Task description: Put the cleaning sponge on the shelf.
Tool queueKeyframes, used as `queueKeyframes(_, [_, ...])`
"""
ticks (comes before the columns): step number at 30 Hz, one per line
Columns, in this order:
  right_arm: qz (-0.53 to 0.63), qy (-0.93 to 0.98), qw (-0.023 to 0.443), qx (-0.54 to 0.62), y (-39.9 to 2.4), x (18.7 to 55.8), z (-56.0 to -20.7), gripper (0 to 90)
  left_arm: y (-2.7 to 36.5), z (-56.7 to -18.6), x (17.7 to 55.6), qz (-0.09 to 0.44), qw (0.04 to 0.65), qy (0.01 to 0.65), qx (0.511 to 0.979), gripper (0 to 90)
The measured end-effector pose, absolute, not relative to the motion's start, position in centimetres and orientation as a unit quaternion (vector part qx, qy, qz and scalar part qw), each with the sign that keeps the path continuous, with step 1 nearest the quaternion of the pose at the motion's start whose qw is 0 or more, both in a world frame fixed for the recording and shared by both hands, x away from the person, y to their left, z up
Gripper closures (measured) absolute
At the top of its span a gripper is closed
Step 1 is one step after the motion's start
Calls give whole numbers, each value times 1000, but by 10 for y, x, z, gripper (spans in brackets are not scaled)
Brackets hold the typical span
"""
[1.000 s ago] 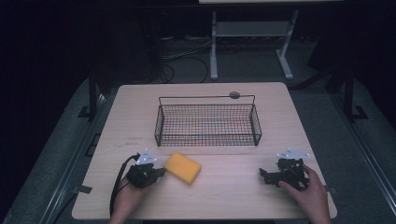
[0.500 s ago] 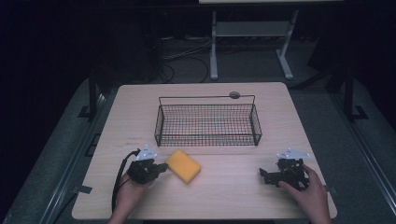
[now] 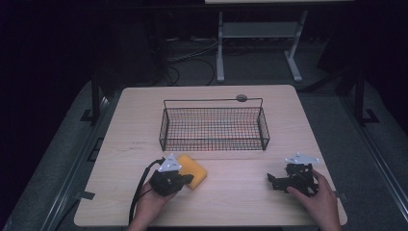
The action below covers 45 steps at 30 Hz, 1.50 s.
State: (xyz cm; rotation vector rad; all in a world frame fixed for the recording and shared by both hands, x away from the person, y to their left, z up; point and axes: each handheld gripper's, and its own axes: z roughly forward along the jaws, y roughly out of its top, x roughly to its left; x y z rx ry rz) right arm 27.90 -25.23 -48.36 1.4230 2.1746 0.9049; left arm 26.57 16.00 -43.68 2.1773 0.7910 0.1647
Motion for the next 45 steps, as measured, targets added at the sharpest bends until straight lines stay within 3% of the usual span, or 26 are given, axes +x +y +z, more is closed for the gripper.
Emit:
queueKeyframes(18, [322, 775, 193, 508, -252, 279, -484, 0, 167, -440, 262, 54, 389, 320, 862, 895])
queueKeyframes(45, [323, 775, 193, 508, -252, 279, -484, 0, 217, -438, 258, 72, 375, 370, 847, 896])
